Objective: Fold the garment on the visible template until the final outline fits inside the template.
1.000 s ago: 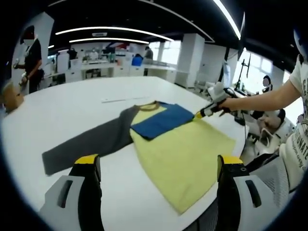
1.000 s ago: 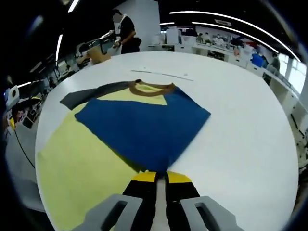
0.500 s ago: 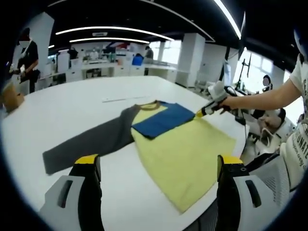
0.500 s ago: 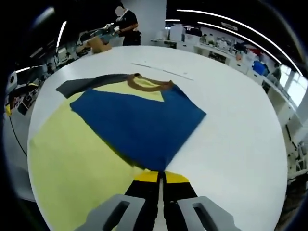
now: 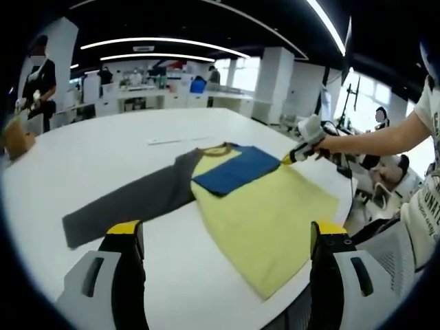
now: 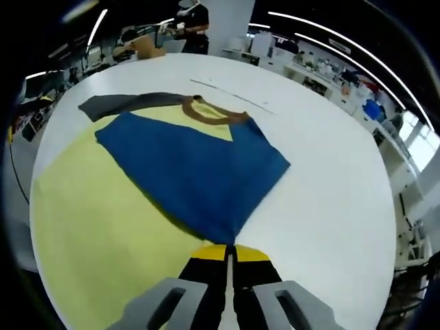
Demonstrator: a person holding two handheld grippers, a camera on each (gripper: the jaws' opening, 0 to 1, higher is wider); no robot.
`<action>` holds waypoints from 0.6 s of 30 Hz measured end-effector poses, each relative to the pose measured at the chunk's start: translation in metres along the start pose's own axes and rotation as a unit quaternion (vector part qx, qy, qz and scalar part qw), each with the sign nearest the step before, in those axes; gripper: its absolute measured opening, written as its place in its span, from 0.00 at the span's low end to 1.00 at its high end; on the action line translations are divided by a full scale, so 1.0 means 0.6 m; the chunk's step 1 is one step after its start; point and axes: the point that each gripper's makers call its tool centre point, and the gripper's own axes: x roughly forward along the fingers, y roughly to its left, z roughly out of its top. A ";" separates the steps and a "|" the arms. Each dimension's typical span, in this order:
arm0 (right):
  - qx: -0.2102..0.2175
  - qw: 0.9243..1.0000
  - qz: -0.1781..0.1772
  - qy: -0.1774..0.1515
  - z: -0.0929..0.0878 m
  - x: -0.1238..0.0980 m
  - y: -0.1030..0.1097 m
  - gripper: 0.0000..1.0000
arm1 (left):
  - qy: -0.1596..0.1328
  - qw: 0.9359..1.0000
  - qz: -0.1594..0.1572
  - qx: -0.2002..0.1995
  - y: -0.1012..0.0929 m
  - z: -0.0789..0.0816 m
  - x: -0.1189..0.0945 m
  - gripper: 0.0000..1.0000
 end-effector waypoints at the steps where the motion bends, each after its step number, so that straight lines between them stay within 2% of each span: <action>1: 0.004 1.000 -0.006 0.002 -0.003 0.000 -0.006 0.00 | 0.000 1.000 0.001 0.000 0.001 0.000 0.000 0.98; 9: 0.020 1.000 -0.023 0.005 -0.015 -0.007 -0.021 0.00 | 0.003 1.000 0.000 0.002 0.002 -0.002 0.000 0.98; 18: 0.043 0.999 -0.011 0.003 -0.020 -0.003 -0.026 0.00 | 0.004 1.000 0.005 0.001 0.006 -0.006 -0.003 0.98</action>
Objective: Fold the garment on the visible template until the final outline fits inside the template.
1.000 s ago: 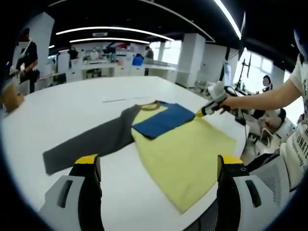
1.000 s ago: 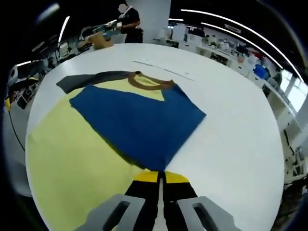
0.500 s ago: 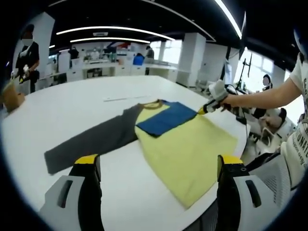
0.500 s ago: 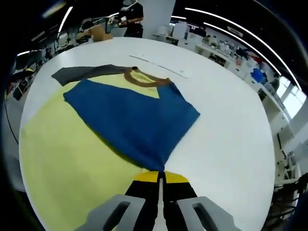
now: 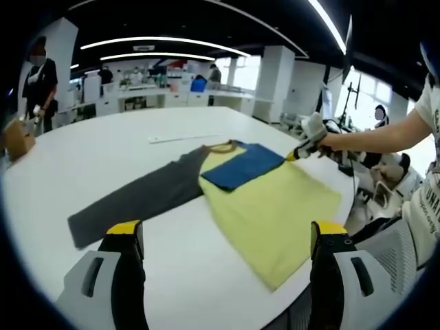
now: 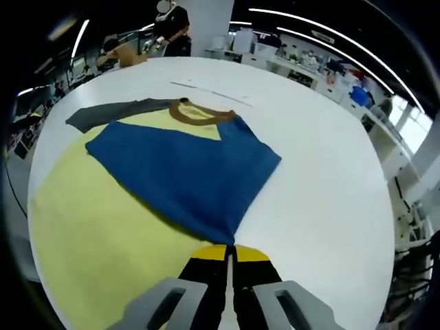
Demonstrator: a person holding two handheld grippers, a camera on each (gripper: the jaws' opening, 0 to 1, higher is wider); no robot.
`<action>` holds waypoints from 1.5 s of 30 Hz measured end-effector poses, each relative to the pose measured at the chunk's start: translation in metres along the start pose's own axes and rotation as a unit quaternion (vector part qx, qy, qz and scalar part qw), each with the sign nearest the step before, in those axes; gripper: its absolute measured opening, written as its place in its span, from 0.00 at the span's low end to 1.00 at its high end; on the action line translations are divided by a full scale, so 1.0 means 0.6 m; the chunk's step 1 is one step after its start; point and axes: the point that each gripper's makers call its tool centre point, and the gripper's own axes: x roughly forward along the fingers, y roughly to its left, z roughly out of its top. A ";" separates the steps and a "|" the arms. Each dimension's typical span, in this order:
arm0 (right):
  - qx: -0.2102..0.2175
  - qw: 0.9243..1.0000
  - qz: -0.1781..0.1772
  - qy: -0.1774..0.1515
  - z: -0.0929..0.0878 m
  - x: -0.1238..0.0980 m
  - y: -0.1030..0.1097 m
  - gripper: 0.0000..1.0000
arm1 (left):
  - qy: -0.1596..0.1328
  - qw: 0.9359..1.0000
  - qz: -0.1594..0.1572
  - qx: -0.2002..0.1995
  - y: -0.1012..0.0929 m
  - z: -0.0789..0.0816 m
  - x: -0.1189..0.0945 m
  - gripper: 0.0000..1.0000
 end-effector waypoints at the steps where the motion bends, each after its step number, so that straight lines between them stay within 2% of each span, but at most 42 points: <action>1: 0.000 1.000 -0.002 0.001 -0.001 -0.001 -0.001 0.00 | 0.000 1.000 0.000 0.000 0.000 -0.001 -0.001 0.98; 5: 0.016 1.000 0.003 -0.002 -0.001 -0.001 -0.004 0.00 | 0.001 1.000 0.002 0.000 0.000 -0.002 -0.001 0.98; 8: 0.067 0.997 0.015 -0.022 0.009 -0.008 0.002 0.00 | 0.001 1.000 0.006 -0.001 0.003 -0.004 0.000 0.98; 11: 0.095 0.995 0.025 -0.036 0.015 -0.025 0.019 0.00 | -0.001 1.000 0.009 -0.002 0.008 -0.002 0.000 0.99; 15: 0.130 0.989 0.041 -0.059 0.024 -0.038 0.025 0.19 | -0.003 1.000 0.011 0.000 0.013 0.000 0.001 0.99; 18: 0.134 0.986 0.061 -0.078 0.038 -0.049 0.024 0.32 | -0.006 1.000 0.016 0.003 0.018 0.003 0.001 0.99; 21: 0.144 0.981 0.083 -0.102 0.052 -0.067 0.043 0.48 | -0.007 1.000 0.020 0.003 0.022 0.004 0.000 0.99; 24: 0.141 0.977 0.102 -0.124 0.065 -0.086 0.060 0.62 | -0.008 1.000 0.026 0.004 0.029 0.005 -0.001 0.99; 28: 0.105 0.976 0.117 -0.148 0.077 -0.112 0.081 0.80 | -0.010 0.999 0.036 0.000 0.041 0.007 -0.003 0.99; 33: 0.081 0.969 0.149 -0.179 0.090 -0.149 0.113 0.99 | -0.016 0.998 0.061 -0.005 0.072 0.012 -0.006 0.99; 34: 0.073 0.966 0.164 -0.188 0.093 -0.160 0.126 0.99 | -0.017 0.998 0.065 -0.006 0.076 0.013 -0.006 0.99; 41: 0.060 0.961 0.178 -0.205 0.094 -0.196 0.150 0.99 | -0.023 0.995 0.100 -0.011 0.120 0.018 -0.010 0.99; 45: 0.058 0.957 0.182 -0.219 0.094 -0.216 0.165 0.99 | -0.013 0.992 0.121 -0.018 0.147 0.009 -0.010 0.99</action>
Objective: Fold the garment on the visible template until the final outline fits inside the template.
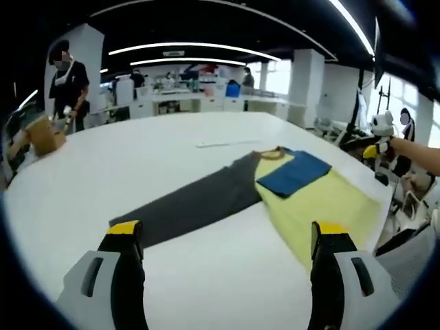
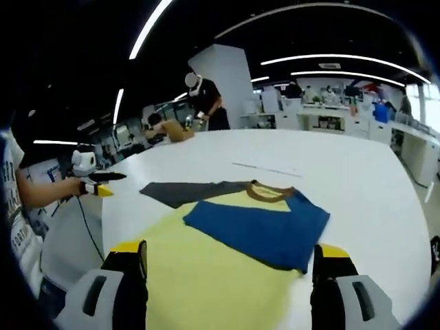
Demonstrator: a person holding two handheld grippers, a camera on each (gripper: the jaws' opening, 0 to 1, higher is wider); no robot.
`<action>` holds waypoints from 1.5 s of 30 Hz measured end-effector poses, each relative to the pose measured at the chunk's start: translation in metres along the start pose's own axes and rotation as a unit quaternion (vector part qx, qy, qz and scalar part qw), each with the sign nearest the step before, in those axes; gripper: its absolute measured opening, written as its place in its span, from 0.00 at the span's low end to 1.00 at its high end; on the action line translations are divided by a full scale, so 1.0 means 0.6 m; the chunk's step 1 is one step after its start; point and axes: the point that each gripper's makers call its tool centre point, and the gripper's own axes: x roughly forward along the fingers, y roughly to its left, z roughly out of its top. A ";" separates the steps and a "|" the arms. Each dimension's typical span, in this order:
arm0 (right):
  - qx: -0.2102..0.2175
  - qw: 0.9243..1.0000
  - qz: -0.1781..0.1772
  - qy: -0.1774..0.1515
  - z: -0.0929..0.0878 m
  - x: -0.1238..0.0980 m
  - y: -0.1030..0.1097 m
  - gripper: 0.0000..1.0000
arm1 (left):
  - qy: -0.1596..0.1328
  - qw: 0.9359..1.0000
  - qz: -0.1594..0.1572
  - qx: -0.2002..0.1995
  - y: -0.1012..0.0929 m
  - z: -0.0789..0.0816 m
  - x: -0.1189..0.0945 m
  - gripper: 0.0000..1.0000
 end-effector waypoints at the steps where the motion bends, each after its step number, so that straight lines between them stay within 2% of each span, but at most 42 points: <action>1: -0.001 1.000 0.001 -0.003 0.001 -0.002 0.004 0.99 | -0.001 1.000 0.004 -0.003 0.007 -0.001 0.001 0.99; 9: -0.006 1.000 0.001 -0.027 0.004 -0.021 0.032 0.99 | 0.003 0.999 0.040 -0.019 0.055 -0.015 0.007 0.97; 14: -0.011 1.000 0.002 -0.029 0.000 -0.029 0.049 0.99 | 0.006 0.997 0.068 -0.030 0.088 -0.022 0.013 0.95; 20: 0.004 0.999 0.013 -0.030 -0.007 -0.031 0.068 0.99 | 0.018 0.994 0.100 -0.035 0.126 -0.037 0.022 0.88; 23: 0.005 0.999 0.013 -0.033 -0.007 -0.032 0.075 0.99 | 0.018 0.992 0.116 -0.050 0.148 -0.045 0.026 0.85; 26: 0.009 0.999 0.009 -0.039 -0.010 -0.032 0.073 0.99 | 0.006 0.989 0.137 -0.059 0.169 -0.047 0.027 0.78; 32: 0.015 0.999 -0.004 -0.039 -0.019 -0.033 0.070 0.99 | 0.005 0.985 0.159 -0.068 0.192 -0.059 0.037 0.66; 36: 0.018 0.999 -0.004 -0.046 -0.018 -0.031 0.077 0.99 | 0.019 0.982 0.175 -0.075 0.210 -0.079 0.047 0.58; 40: 0.019 0.999 -0.008 -0.045 -0.021 -0.027 0.082 0.99 | 0.029 0.975 0.201 -0.089 0.232 -0.096 0.051 0.53; 45: 0.020 0.999 -0.014 -0.044 -0.022 -0.027 0.082 0.99 | 0.022 0.971 0.215 -0.101 0.245 -0.100 0.055 0.48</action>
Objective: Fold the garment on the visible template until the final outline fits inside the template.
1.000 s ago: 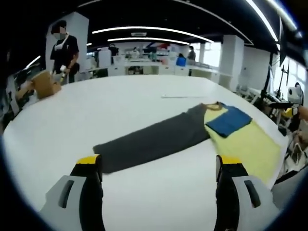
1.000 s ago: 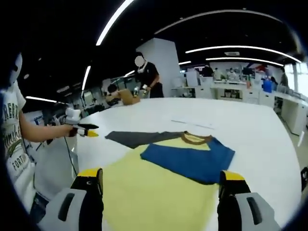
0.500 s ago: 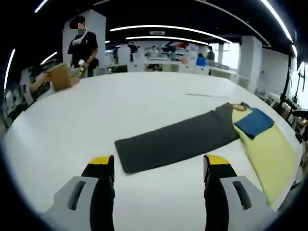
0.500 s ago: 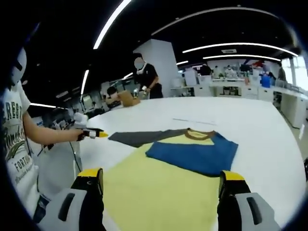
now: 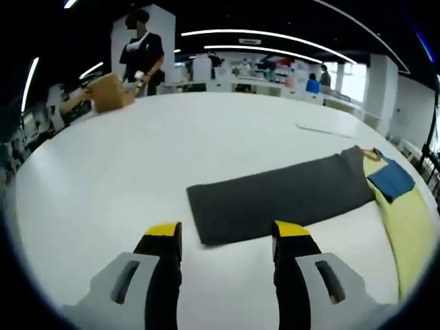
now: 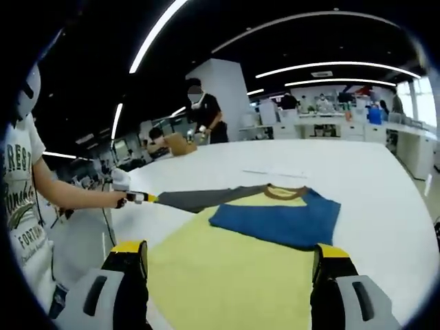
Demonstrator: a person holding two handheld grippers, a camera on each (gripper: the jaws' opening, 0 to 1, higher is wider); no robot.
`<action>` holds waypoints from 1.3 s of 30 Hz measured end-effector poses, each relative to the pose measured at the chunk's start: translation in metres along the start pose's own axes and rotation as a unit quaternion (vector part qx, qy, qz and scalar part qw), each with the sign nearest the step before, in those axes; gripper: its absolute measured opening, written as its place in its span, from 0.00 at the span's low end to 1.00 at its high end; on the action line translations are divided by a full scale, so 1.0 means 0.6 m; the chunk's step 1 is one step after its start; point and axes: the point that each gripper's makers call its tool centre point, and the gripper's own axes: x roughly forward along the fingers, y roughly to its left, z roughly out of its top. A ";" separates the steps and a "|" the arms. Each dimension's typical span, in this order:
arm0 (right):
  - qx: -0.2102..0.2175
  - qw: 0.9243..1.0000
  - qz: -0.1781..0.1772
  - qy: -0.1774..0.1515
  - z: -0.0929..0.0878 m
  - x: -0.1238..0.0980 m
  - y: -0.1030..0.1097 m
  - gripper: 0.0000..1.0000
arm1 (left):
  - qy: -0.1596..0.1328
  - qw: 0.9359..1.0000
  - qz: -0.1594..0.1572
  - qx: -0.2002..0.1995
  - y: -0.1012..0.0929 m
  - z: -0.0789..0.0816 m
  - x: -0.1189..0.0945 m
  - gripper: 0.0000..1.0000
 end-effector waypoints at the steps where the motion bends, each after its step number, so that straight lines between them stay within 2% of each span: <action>1: -0.002 1.000 -0.002 -0.001 0.000 0.000 -0.001 0.99 | 0.001 1.000 0.003 0.001 0.001 -0.002 0.002 0.48; 4: -0.003 1.000 -0.007 -0.003 0.001 -0.001 -0.001 0.99 | 0.009 1.000 0.007 -0.010 0.001 -0.010 0.005 0.44; 10: -0.006 1.000 -0.016 -0.004 0.000 -0.003 -0.004 0.99 | 0.019 1.000 0.019 -0.006 0.003 -0.025 0.009 0.37; 11: -0.010 1.000 -0.018 -0.004 -0.001 -0.004 -0.005 0.99 | 0.002 1.000 0.025 -0.015 0.006 -0.020 0.008 0.37; 17: -0.015 1.000 -0.027 0.003 -0.008 -0.008 -0.009 0.99 | -0.004 0.999 0.034 -0.014 0.009 -0.019 0.007 0.29; 21: -0.021 0.999 -0.029 0.004 -0.011 -0.008 -0.006 0.99 | 0.003 0.998 0.056 -0.032 0.016 -0.022 0.003 0.18; 22: -0.023 0.999 -0.029 0.005 -0.011 -0.008 -0.003 0.99 | 0.003 0.998 0.058 -0.036 0.016 -0.022 0.003 0.17; 23: -0.029 0.999 -0.030 0.005 -0.009 -0.007 -0.001 0.99 | 0.000 0.996 0.066 -0.061 0.018 -0.023 0.002 0.15; 25: -0.034 0.999 -0.029 0.004 -0.008 -0.007 0.001 0.99 | -0.001 0.995 0.072 -0.066 0.023 -0.022 0.003 0.13; 27: -0.035 0.999 -0.030 0.003 -0.007 -0.006 0.001 0.99 | 0.002 0.996 0.072 -0.055 0.023 -0.022 0.005 0.12; 30: -0.033 0.999 -0.033 0.002 -0.008 -0.006 0.001 0.99 | 0.004 0.995 0.074 -0.066 0.025 -0.022 0.006 0.10; 32: -0.033 0.999 -0.036 0.001 -0.009 -0.008 0.000 0.99 | 0.003 0.996 0.074 -0.053 0.026 -0.021 0.008 0.09; 39: -0.028 0.999 -0.043 0.013 -0.022 -0.012 -0.002 0.99 | 0.006 0.995 0.071 -0.063 0.024 -0.020 0.012 0.05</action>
